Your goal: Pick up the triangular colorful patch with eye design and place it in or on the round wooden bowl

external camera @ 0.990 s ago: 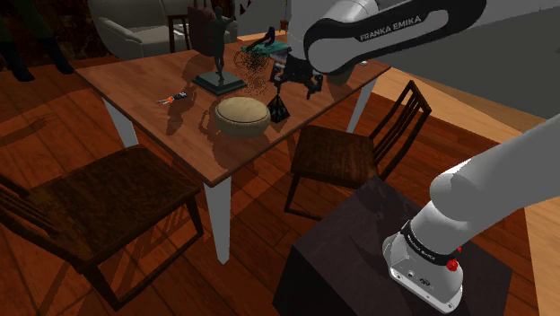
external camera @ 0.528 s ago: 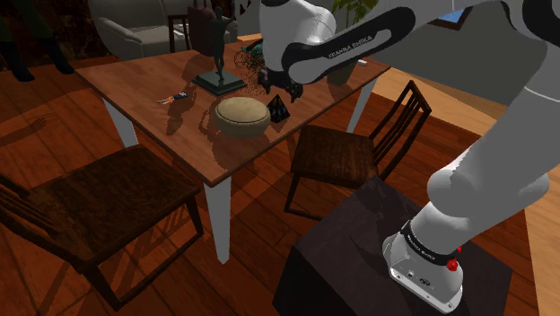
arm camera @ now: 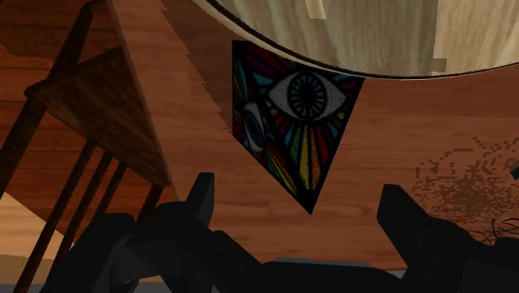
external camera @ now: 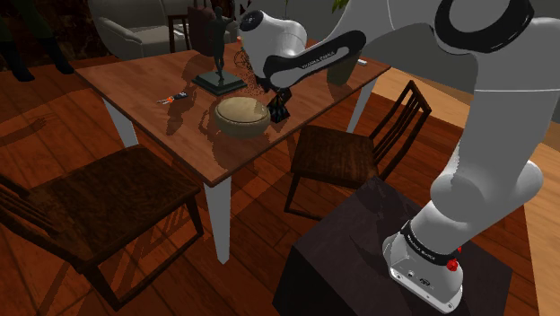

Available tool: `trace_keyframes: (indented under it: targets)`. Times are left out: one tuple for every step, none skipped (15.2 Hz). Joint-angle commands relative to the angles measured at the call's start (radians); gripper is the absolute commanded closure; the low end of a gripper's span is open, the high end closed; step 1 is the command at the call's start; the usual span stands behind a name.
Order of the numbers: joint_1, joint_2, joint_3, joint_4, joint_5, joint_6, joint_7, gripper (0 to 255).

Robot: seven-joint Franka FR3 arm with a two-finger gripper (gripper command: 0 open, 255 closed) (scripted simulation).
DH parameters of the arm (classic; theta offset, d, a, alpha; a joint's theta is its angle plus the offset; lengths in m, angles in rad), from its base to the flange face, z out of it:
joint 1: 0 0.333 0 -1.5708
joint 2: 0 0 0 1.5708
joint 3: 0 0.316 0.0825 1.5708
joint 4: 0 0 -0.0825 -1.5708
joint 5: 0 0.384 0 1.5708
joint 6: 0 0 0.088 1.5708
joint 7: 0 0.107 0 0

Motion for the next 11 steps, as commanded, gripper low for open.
trace_keyframes:
  targets:
    - [0.018, 0.047, -0.022, 0.044, -0.028, -0.018, 0.035, 0]
    - [0.016, 0.054, -0.026, 0.043, -0.034, -0.010, 0.037, 0]
    - [0.014, 0.060, -0.030, 0.042, -0.040, -0.003, 0.040, 0]
    - [0.012, 0.067, -0.034, 0.042, -0.046, 0.005, 0.042, 0]
    - [0.010, 0.074, -0.038, 0.041, -0.052, 0.012, 0.044, 0]
    - [0.009, 0.081, -0.042, 0.041, -0.058, 0.020, 0.047, 0]
    - [0.007, 0.088, -0.046, 0.041, -0.064, 0.027, 0.049, 0]
    - [0.006, 0.092, -0.049, 0.041, -0.067, 0.031, 0.050, 0]
    - [0.006, 0.092, -0.049, 0.041, -0.067, 0.031, 0.050, 0]
    - [0.006, 0.092, -0.049, 0.041, -0.067, 0.031, 0.050, 0]
    - [0.006, 0.092, -0.049, 0.041, -0.067, 0.031, 0.050, 0]
